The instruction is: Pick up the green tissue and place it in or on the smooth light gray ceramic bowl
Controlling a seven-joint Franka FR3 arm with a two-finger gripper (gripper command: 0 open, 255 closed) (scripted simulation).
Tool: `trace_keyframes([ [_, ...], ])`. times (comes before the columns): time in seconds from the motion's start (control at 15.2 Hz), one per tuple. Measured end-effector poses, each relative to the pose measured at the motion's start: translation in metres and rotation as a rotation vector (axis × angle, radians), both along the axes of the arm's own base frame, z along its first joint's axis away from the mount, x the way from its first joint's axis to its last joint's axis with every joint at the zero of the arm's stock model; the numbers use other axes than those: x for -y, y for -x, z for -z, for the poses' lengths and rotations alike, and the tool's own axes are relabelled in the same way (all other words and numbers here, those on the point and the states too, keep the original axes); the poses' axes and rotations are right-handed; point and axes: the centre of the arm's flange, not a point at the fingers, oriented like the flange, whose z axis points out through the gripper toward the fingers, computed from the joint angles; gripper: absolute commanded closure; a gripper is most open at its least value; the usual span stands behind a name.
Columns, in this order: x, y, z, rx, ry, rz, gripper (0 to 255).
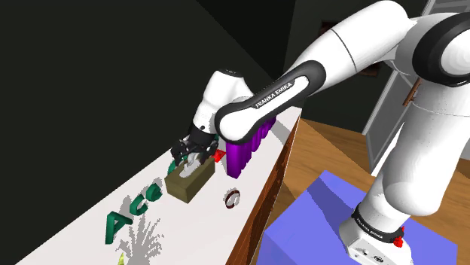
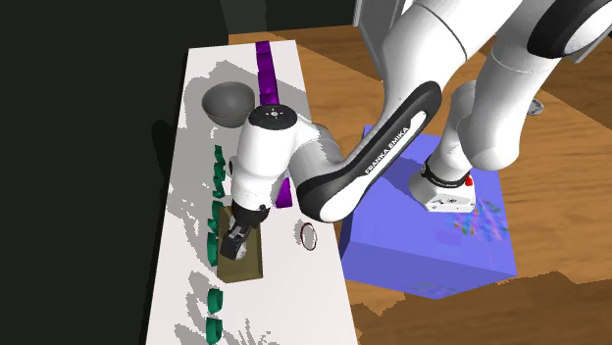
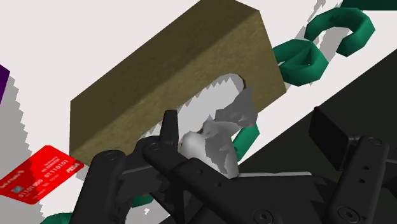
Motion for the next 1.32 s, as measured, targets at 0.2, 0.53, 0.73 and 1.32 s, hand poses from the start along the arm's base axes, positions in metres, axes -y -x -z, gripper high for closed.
trace_keyframes([
  [0.2, -0.005, -0.003, 0.013, 0.0, 0.0, 0.0, 0],
  [0.53, -0.006, -0.005, 0.018, 0.001, 0.0, 0.0, 0],
  [0.73, -0.006, -0.005, 0.018, 0.001, 0.0, 0.0, 255],
  [1.32, -0.008, -0.004, 0.015, 0.006, -0.004, 0.0, 255],
])
